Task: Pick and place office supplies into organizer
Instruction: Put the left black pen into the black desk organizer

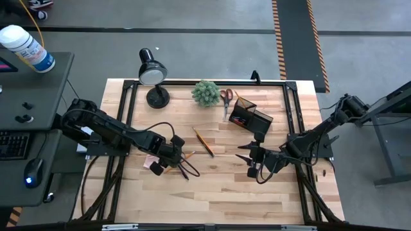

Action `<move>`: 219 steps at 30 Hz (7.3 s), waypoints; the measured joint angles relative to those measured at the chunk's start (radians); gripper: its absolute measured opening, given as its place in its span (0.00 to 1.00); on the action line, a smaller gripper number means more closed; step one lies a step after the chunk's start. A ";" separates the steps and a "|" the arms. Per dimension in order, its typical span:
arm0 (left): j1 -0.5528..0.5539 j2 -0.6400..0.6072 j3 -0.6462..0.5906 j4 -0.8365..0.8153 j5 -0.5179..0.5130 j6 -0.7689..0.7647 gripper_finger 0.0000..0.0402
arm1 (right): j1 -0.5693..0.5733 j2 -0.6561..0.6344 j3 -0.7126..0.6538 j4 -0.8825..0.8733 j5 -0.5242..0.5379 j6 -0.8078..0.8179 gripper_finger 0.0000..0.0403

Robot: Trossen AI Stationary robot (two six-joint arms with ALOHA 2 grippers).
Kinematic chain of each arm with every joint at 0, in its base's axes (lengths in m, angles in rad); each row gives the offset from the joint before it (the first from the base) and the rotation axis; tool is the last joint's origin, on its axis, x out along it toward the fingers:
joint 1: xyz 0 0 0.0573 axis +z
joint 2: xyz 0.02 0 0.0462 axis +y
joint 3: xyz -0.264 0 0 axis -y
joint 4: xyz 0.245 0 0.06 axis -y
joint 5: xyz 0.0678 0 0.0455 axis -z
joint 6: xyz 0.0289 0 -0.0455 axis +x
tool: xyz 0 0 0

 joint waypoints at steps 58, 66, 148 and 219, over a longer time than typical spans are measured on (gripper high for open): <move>0.000 0.121 0.001 0.029 -0.041 0.026 0.34 | 0.000 0.000 0.000 0.003 -0.004 -0.001 0.36; 0.000 0.121 0.001 0.028 -0.041 0.026 0.34 | 0.000 0.000 0.001 0.003 -0.004 -0.001 0.36; 0.247 0.188 0.512 0.169 -0.990 1.111 0.00 | 0.028 0.000 0.001 0.009 -0.238 0.029 0.36; 0.511 0.725 0.763 1.069 -0.520 2.168 0.02 | 0.047 0.000 0.000 0.078 -0.237 -0.009 0.36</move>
